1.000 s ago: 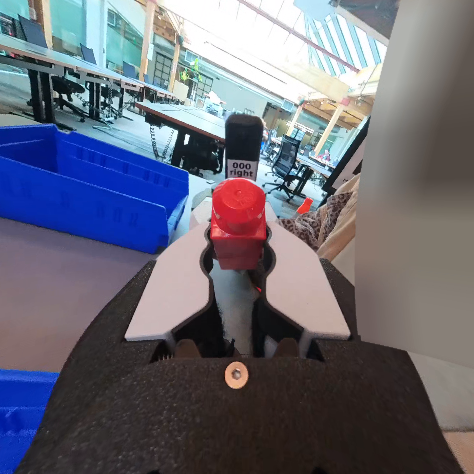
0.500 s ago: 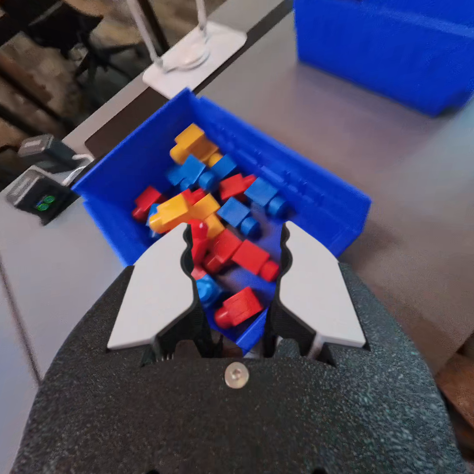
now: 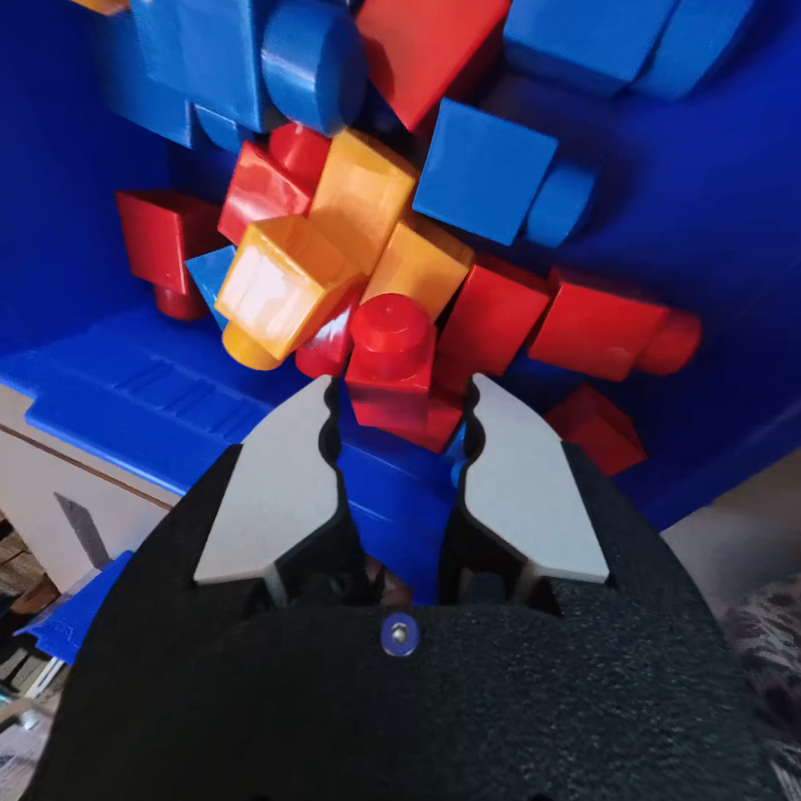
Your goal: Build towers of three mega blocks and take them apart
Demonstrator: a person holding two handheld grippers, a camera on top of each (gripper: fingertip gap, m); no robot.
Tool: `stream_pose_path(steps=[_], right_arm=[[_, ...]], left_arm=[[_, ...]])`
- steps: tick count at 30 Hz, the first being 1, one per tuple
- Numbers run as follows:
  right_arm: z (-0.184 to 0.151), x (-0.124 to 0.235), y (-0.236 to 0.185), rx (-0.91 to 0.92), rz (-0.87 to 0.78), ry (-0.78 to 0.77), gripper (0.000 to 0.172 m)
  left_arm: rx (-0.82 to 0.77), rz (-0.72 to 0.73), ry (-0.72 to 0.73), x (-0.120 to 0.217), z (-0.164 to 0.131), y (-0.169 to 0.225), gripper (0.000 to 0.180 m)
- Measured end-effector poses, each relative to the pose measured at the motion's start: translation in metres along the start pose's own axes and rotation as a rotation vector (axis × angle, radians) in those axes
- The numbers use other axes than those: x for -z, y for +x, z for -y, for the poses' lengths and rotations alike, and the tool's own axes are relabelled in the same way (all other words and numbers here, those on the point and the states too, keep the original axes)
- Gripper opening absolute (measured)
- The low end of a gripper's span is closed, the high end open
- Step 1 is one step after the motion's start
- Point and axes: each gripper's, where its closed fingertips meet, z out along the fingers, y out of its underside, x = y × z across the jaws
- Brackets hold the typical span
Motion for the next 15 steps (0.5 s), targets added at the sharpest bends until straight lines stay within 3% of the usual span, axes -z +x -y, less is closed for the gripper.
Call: stream_pose_path(steps=[1,2,4,6,10,13,15], right_arm=[[0.000,0.000,0.001,-0.002,-0.002,0.002,0.036],[0.000,0.001,0.001,-0.004,-0.002,0.003,0.036],[-0.001,0.001,0.001,-0.003,-0.001,-0.002,0.036],[-0.004,0.001,0.004,0.005,-0.011,-0.015,0.036],[-0.012,-0.003,0.007,-0.027,-0.002,-0.029,0.036],[-0.018,-0.008,0.006,-0.053,0.012,-0.042,0.036],[-0.020,-0.011,0.004,-0.070,0.027,-0.045,0.036]], left_arm=[[-0.008,-0.011,-0.025,-0.007,-0.002,0.001,0.046],[-0.001,-0.009,-0.043,-0.011,-0.005,-0.001,0.036],[0.096,-0.050,0.053,-0.004,0.003,0.005,0.036],[0.192,-0.063,0.334,0.031,0.029,0.011,0.037],[0.315,-0.138,0.979,0.138,0.074,0.037,0.037],[0.308,-0.364,1.412,0.211,0.091,0.079,0.036],[0.309,-0.498,1.566,0.234,0.094,0.101,0.036]])
